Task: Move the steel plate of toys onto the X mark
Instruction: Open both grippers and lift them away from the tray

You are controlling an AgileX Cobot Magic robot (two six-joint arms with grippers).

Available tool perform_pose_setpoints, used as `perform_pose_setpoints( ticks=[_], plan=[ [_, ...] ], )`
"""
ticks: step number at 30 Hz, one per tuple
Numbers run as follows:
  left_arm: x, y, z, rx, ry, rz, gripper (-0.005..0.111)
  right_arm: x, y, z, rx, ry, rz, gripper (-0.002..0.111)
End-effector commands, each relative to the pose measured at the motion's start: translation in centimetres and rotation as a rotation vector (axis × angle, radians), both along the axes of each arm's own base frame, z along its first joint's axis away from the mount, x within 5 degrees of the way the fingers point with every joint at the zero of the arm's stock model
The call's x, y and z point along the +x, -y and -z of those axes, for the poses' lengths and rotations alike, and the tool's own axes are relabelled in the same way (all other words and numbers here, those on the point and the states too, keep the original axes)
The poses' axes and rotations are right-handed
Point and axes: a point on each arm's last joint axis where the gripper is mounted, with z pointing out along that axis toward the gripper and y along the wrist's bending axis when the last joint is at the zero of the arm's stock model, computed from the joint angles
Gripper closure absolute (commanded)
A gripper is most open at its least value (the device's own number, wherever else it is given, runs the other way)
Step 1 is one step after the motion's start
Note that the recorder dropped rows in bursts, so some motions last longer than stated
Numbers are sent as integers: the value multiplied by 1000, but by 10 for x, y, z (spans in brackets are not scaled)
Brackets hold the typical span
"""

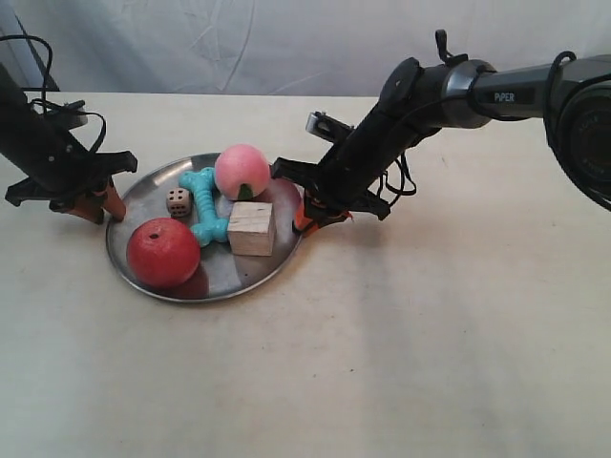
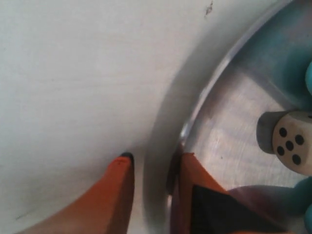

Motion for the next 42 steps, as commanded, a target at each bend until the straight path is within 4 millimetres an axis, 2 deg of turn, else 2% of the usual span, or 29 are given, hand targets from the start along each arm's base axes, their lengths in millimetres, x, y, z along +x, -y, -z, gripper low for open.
perform_pose_setpoints(
  ticks=[1, 4, 6, 8, 9, 10, 14, 18, 28, 30, 32, 35, 37, 42],
  plan=[
    [2, -8, -7, 34, 50, -14, 76, -3, 4, 1, -39, 9, -84, 108],
    [2, -9, -6, 49, 61, 37, 76, -4, 3, 1, -37, 23, -139, 107],
    [1, -12, -6, 57, 54, 39, 76, -6, 3, 1, -34, 13, -156, 88],
    [1, -14, -9, 34, 49, 17, 76, -6, 3, 1, -34, 13, -156, 56],
    [1, -15, -12, 35, 58, 13, 76, -6, 4, 1, -42, 15, -161, 51],
    [1, -16, -15, 37, 68, 11, 76, -6, 4, 2, -45, 15, -163, 51],
    [3, -15, -22, 3, 100, -27, 76, -6, 4, 1, -42, 7, -153, 58],
    [2, -16, -30, -2, 114, -33, 76, -8, 6, -5, -53, -6, -147, 58],
    [-4, -18, -80, -32, 226, -63, 77, -8, 16, -60, -55, 96, -148, 58],
    [-7, -17, -97, -28, 271, -58, 82, -12, 17, -73, -55, 109, -162, 58],
    [-12, -17, -119, -18, 342, -41, 91, -17, 19, -89, -69, 127, -192, 64],
    [-27, -16, -155, 4, 470, -20, 107, -26, 23, -115, -92, 172, -255, 91],
    [-41, -16, -177, 18, 546, -27, 107, -33, 25, -135, -87, 216, -285, 110],
    [-97, -15, -229, 67, 773, -57, 107, -68, 28, -199, -83, 419, -268, 108]
  ],
)
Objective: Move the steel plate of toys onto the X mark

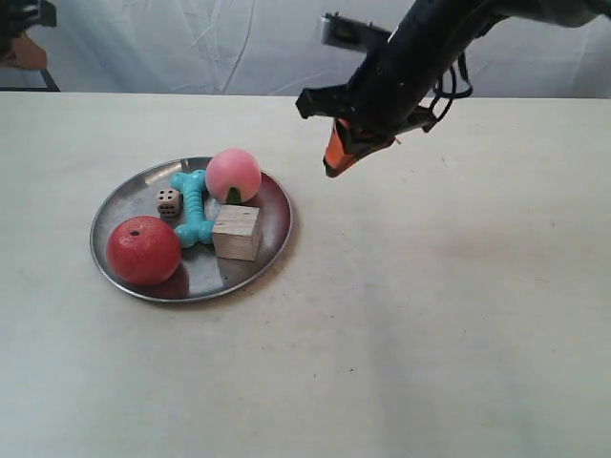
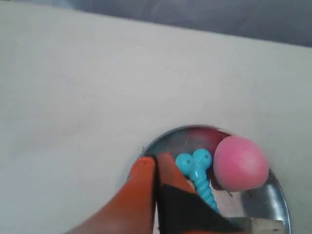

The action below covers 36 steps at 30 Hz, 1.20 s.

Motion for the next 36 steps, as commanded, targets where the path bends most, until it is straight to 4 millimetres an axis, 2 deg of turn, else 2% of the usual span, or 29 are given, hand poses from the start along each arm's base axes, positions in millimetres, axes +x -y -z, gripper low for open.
perform_pose_setpoints(
  ticks=[1, 4, 10, 12, 15, 19, 21, 26, 36],
  plan=[
    [-55, 1, -44, 18, 215, -48, 107, -37, 3, -62, 14, 230, -5, 108],
    [-99, 7, -64, 34, 350, -58, 107, -76, 2, -103, 8, 435, -14, 108],
    [-178, 21, -74, 46, 541, -20, 107, -171, 7, -164, 78, 777, -67, 108],
    [-208, 23, -79, 41, 626, -9, 107, -198, 14, -173, 100, 861, -62, 109],
    [-249, 22, -80, 48, 745, -1, 107, -237, 37, -185, 127, 998, -6, 109],
    [-288, 22, -66, 43, 794, 24, 107, -265, 72, -187, 50, 1106, 122, 109],
    [-300, 24, -59, 16, 780, 41, 107, -275, 88, -183, -11, 1099, 207, 109],
    [-314, 25, -47, -31, 761, 46, 107, -294, 105, -173, -75, 976, 260, 109],
    [-319, 26, -47, -34, 770, 56, 107, -305, 114, -174, -81, 975, 274, 109]
  ],
)
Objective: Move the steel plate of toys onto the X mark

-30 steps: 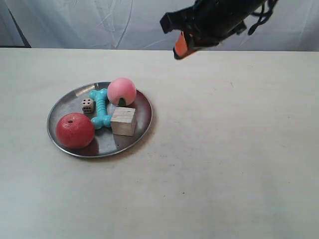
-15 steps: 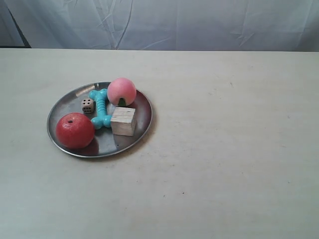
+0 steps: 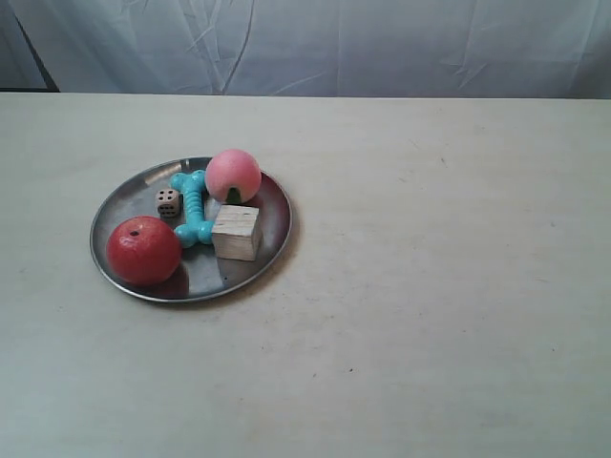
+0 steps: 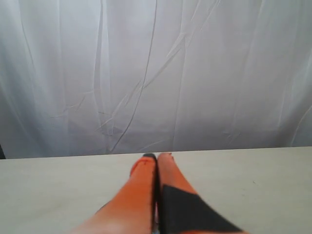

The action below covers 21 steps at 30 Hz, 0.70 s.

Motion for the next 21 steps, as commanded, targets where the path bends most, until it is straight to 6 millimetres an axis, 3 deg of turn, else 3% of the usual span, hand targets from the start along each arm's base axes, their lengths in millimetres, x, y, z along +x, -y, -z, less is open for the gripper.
perform_pose_setpoints(
  ticks=[1, 4, 7, 13, 21],
  plan=[
    [-2, 2, 2, -9, -19, 21, 107, -8, 6, -2, 17, 27, 13, 109],
    [-2, 2, 5, 9, -43, 29, 107, -21, 17, 1, 139, 93, 86, 109],
    [-2, 2, 6, 17, -55, 33, 107, -39, 29, 15, 210, 278, 196, 109],
    [-1, 1, 5, 36, -32, 15, 107, -54, 38, 73, 213, 484, 345, 109],
    [0, -5, 4, 125, -2, -39, 107, -42, 41, 162, 167, 356, 441, 109]
  ],
)
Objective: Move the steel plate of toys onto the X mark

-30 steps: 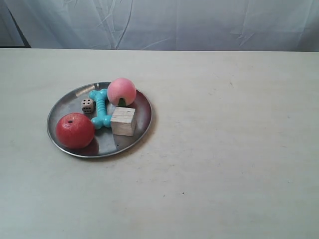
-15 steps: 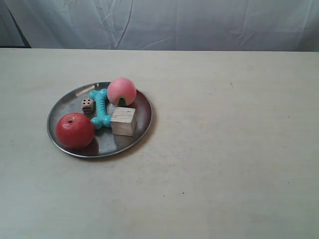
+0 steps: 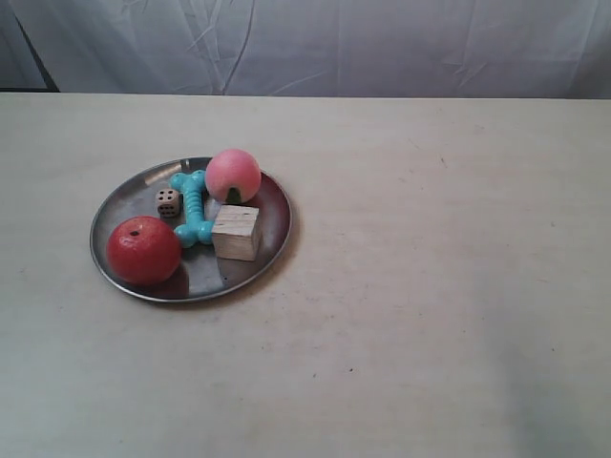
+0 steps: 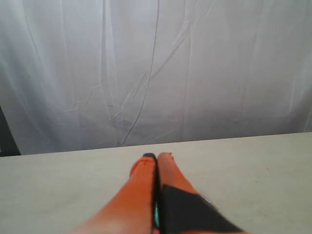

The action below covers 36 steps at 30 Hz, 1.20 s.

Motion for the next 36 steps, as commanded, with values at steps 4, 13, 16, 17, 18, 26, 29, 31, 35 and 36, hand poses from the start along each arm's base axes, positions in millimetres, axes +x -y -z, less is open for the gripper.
perform_pose_setpoints(
  ticks=[4, 13, 16, 17, 18, 26, 29, 31, 35, 36],
  plan=[
    [0, -4, 1, 107, 29, 3, 107, 2, 3, 71, 10, -151, 56, 109],
    [-1, -1, -1, 94, 51, 70, 107, 4, 5, 118, 26, -317, 80, 109],
    [-1, -3, -5, 85, 91, 63, 107, 5, 5, 120, 28, -319, 79, 109],
    [-1, -3, -6, 90, 103, 59, 107, 5, 5, 120, 27, -317, 79, 109],
    [-1, -3, -6, 90, 105, 60, 107, 5, 5, 120, 27, -317, 79, 109],
    [-1, -3, -6, 90, 103, 63, 107, 5, 5, 120, 25, -317, 80, 109],
    [-1, -3, -6, 90, 103, 63, 107, 5, 5, 120, 25, -317, 80, 109],
    [-1, -3, -6, 90, 103, 63, 107, 5, 5, 120, 25, -317, 80, 109],
    [-1, -4, -6, 155, 122, 49, 107, 5, 5, 120, 25, -317, 80, 109],
    [-1, -4, -4, 156, 108, 56, 107, 5, 5, 120, 25, -317, 80, 109]
  ],
)
